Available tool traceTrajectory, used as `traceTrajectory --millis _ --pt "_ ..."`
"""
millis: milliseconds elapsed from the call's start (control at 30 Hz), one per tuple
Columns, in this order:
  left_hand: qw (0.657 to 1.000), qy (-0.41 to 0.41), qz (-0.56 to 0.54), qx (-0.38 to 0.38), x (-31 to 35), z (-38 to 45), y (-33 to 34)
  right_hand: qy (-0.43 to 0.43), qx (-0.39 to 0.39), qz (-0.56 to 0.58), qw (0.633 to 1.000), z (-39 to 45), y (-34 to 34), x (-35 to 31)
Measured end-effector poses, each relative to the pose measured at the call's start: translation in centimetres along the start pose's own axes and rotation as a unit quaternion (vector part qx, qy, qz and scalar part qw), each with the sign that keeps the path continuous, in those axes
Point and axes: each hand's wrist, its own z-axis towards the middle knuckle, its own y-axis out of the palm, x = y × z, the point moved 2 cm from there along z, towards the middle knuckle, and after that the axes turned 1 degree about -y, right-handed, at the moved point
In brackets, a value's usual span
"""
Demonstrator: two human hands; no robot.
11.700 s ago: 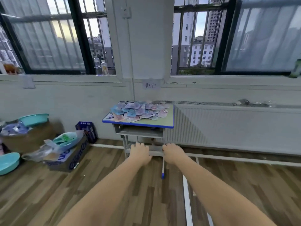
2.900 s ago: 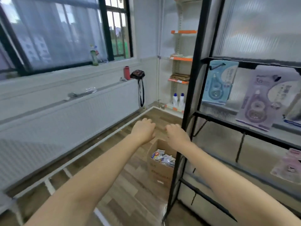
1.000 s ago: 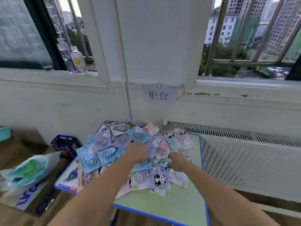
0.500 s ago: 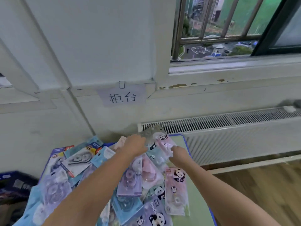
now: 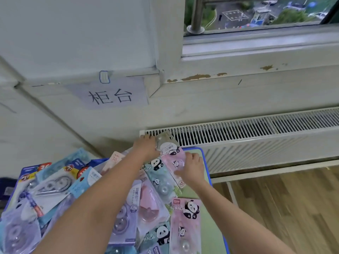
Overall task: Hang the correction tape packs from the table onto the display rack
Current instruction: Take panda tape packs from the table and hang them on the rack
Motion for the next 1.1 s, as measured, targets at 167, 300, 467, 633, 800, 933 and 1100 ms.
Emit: traceTrajectory --millis 167,300,467,633,800,933,1100 --pt "0.998 -0.031 -0.043 -0.019 0.7 1.2 -0.3 0.026 -0.022 0.028 0.999 0.5 -0.9 1.2" --pt "0.991 -0.044 -0.124 -0.011 1.9 1.5 -0.8 0.064 -0.001 0.064 0.996 0.3 -0.9 2.2" --pt "0.955 -0.071 -0.286 0.019 2.5 1.2 -1.1 0.104 0.040 0.139 0.984 -0.4 -1.5 3.3" --pt "0.869 -0.122 -0.475 0.066 2.4 -2.5 -1.1 0.096 0.019 0.271 0.957 -1.5 -2.0 3.9" --pt "0.777 -0.143 -0.604 0.104 1.6 -7.9 0.1 0.082 -0.005 0.447 0.891 -4.1 -3.3 2.8" --pt "0.749 -0.105 -0.640 0.138 0.9 -12.6 0.6 0.049 -0.003 0.513 0.857 -7.7 -4.1 1.4" --pt "0.731 -0.049 -0.668 0.132 0.1 -18.3 0.7 0.021 0.018 0.543 0.839 -14.1 -4.7 -0.3"
